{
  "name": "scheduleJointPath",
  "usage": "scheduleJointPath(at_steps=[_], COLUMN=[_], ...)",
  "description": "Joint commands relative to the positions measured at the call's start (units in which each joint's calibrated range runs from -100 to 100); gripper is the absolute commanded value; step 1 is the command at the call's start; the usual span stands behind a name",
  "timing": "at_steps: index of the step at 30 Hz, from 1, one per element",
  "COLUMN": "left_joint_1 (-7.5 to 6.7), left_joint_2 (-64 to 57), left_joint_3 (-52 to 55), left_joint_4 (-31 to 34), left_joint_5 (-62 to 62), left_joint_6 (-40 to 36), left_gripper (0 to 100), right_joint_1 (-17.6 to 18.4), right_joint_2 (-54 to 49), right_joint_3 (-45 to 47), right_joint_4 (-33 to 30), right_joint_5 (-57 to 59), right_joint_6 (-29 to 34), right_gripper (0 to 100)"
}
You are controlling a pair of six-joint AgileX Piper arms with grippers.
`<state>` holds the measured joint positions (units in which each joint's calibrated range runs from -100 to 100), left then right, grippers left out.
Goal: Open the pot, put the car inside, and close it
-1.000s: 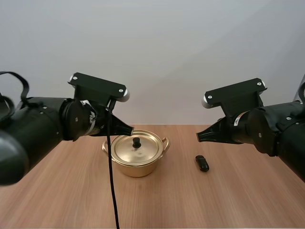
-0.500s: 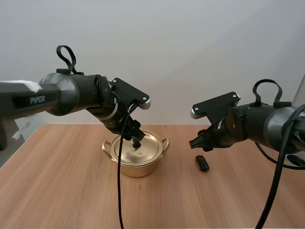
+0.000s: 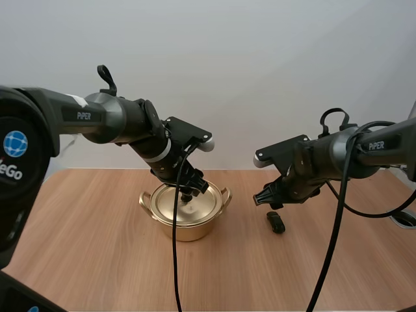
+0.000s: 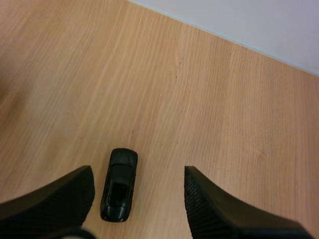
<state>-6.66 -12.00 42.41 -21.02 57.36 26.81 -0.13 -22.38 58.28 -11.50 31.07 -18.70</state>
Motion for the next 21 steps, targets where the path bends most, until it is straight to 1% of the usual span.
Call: scheduleJointPath(at_steps=[1, 13, 21], left_joint_1=[-0.02, -0.02, -0.02], left_joint_2=[0.0, 4.3, 6.4], left_joint_3=[-0.1, -0.8, -3.0], left_joint_4=[-0.8, -1.1, -1.0], left_joint_5=[0.1, -1.5, 2.0], left_joint_6=[0.5, 0.6, 0.6], left_gripper=[90, 90, 90], right_joint_1=[-0.1, -0.1, -0.1], right_joint_2=[1.3, 8.2, 11.1], right_joint_3=[-0.1, -1.3, -3.3], right_joint_4=[0.0, 0.0, 0.2], right_joint_5=[0.0, -1.9, -1.2], right_joint_6=[0.0, -0.3, -0.3], right_gripper=[88, 88, 88])
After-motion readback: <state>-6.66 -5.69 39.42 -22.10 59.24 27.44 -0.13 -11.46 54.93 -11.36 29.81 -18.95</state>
